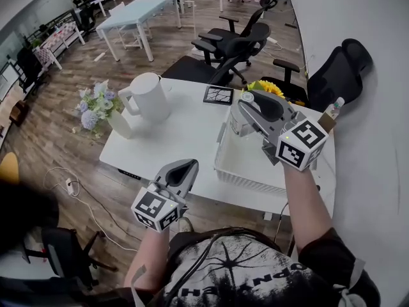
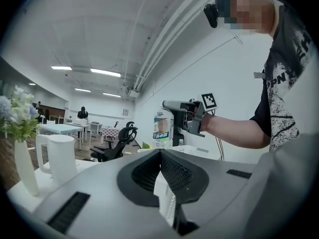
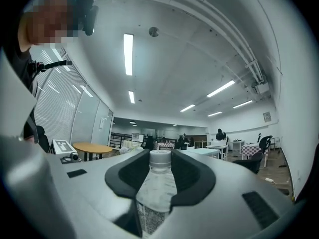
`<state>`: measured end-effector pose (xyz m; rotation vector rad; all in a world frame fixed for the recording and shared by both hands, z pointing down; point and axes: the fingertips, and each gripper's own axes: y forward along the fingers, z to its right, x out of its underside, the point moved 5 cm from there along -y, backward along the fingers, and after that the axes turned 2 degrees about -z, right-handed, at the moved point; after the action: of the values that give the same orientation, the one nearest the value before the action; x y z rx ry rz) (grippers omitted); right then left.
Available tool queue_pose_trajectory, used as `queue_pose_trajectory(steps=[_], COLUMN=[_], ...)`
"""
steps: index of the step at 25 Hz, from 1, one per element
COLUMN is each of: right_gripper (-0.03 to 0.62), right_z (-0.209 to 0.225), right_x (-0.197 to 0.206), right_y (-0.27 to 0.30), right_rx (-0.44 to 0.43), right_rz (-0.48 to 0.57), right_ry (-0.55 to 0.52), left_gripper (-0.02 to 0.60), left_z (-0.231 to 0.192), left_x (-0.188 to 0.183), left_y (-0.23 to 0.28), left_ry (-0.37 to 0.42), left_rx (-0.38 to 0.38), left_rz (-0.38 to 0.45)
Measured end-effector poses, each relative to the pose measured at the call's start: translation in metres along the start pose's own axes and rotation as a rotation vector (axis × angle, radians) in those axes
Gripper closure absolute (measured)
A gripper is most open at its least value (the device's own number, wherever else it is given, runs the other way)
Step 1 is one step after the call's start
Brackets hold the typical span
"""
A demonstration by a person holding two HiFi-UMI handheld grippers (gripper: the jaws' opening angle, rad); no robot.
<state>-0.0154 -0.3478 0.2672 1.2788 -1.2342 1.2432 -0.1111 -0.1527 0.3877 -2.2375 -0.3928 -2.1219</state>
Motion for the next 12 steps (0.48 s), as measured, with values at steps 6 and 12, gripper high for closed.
queue_pose_trajectory(steps=[6,12], right_gripper=[0.447,0.447], right_z=[-0.023,-0.053], right_x=[-0.015,-0.012], right_y=[0.03,0.073], right_rx=[-0.025,-0.068], right_rz=[0.028,0.01], right_ry=[0.003,-0.001], left_gripper=[0.571,0.571], left_z=[-0.025,-0.061], left_x=[-0.002,-0.002], left_y=[-0.02,-0.045], left_ry=[-0.027,-0.025], left_rx=[0.006,-0.005], left_rz=[0.028,0.027])
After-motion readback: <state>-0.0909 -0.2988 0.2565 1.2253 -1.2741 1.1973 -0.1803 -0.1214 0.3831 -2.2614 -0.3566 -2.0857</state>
